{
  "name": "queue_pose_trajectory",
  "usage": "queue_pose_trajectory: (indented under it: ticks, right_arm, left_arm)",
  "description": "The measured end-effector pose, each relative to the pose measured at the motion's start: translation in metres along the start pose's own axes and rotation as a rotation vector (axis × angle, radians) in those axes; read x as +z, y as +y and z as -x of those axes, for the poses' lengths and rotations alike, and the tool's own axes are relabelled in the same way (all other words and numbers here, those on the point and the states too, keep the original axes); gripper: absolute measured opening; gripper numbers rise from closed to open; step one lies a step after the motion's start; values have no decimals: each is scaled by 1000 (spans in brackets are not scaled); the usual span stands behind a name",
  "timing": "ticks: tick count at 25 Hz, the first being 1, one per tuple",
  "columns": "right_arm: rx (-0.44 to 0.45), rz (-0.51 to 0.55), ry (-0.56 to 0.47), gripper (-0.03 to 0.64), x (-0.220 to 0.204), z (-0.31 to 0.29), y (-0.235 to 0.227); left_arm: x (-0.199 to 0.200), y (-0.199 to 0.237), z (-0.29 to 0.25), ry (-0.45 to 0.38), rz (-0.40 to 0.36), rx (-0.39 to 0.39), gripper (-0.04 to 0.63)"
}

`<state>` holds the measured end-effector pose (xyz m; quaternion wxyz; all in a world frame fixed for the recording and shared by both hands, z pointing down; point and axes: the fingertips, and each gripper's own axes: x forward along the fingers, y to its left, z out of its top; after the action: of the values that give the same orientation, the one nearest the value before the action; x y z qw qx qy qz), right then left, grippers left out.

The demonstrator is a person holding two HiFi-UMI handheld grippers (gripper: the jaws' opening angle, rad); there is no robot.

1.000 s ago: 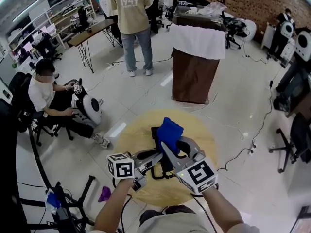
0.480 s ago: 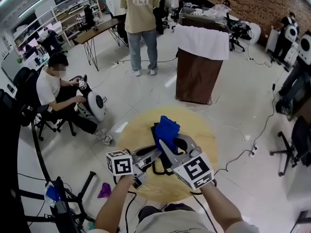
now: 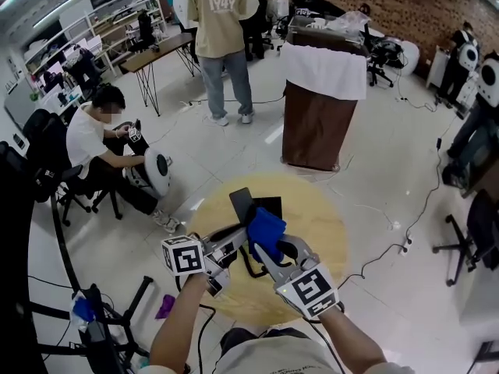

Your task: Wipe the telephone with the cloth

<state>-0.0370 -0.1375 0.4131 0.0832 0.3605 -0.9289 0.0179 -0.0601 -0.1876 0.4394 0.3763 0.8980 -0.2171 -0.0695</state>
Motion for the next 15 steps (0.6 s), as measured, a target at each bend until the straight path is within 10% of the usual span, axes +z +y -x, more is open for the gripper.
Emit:
queue_pose_trajectory:
  ticks: [15]
  right_arm:
    - [-6,-83,32,61,-29,17,15]
  left_arm:
    - [14,3,8,-29,-5,8,63]
